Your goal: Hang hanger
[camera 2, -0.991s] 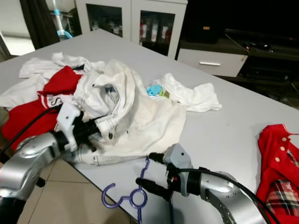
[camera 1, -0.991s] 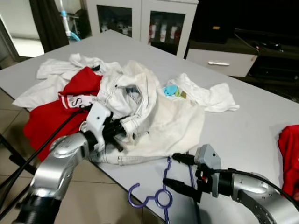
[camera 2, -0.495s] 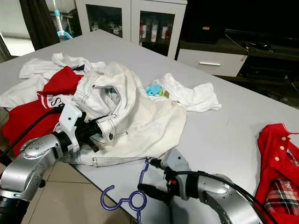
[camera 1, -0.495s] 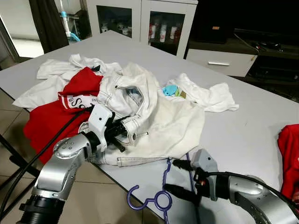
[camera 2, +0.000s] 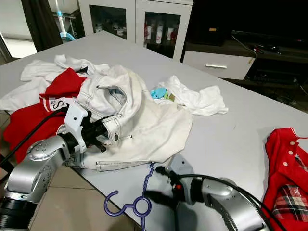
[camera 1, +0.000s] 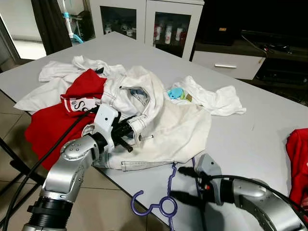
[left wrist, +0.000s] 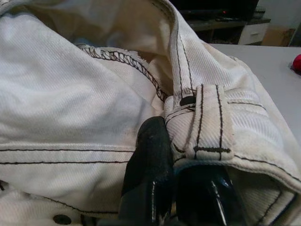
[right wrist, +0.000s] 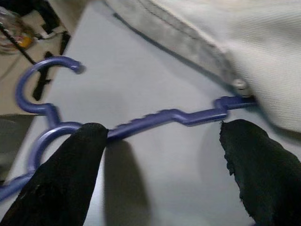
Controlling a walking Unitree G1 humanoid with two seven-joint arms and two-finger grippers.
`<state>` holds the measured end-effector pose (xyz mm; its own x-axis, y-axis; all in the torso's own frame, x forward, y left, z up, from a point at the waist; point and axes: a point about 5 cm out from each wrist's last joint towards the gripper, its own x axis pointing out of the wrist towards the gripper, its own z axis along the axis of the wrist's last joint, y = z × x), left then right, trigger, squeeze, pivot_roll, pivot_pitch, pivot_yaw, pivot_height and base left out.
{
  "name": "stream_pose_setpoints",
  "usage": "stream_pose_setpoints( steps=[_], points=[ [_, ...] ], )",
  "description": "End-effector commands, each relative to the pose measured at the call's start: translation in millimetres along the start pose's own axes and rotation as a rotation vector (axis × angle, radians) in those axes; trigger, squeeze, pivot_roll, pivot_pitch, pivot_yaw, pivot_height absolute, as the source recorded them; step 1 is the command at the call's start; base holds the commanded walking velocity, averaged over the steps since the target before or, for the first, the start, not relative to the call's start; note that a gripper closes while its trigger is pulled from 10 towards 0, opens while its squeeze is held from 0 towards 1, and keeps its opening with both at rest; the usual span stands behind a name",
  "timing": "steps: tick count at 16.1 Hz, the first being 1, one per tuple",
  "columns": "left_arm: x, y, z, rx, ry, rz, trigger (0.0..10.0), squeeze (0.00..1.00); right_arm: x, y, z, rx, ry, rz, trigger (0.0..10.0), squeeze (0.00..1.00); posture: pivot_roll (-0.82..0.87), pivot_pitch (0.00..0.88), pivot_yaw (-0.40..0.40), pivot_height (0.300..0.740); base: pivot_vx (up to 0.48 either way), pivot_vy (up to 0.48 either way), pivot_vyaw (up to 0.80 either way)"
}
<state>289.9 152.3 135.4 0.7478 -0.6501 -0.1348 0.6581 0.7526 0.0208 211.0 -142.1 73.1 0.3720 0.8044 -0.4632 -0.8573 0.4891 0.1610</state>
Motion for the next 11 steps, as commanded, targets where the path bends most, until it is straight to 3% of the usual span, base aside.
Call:
stream_pose_setpoints(
  steps=[1, 2, 5, 7, 11],
  points=[
    [2.6, -0.3, -1, -0.033, -0.011, 0.017, 10.0, 0.0, -9.2, -18.3, 2, 0.006, -0.016, -0.133, 10.0, 0.0, -0.02, 0.0, -0.049, 0.74, 0.0, 0.0, 0.0],
    [3.3, 0.7, -3, -0.099, -0.026, 0.056, 10.0, 0.0, -14.6, -29.6, 11, 0.021, -0.088, -0.227, 10.0, 0.0, -0.03, 0.0, -0.046, 0.74, 0.0, 0.0, 0.0],
    [1.2, 2.8, -10, -0.278, -0.055, 0.116, 10.0, 0.0, -32.8, -39.6, 26, 0.032, -0.214, -0.36, 10.0, 0.0, -0.03, 0.0, -0.044, 0.74, 0.0, 0.0, 0.0],
    [-0.4, 1.2, -14, -0.296, -0.043, 0.145, 10.0, 0.0, -42.7, -44.8, 27, 0.04, -0.25, -0.471, 10.0, 0.0, -0.03, 0.0, -0.043, 0.74, 0.0, 0.0, 0.0],
    [-0.7, -17.5, -23, -0.272, -0.023, 0.151, 10.0, 0.0, -69.8, -55.6, 34, 0.061, -0.389, -0.78, 10.0, 0.0, -0.04, 0.0, -0.038, 0.74, 0.0, 0.0, 0.0]
  ],
)
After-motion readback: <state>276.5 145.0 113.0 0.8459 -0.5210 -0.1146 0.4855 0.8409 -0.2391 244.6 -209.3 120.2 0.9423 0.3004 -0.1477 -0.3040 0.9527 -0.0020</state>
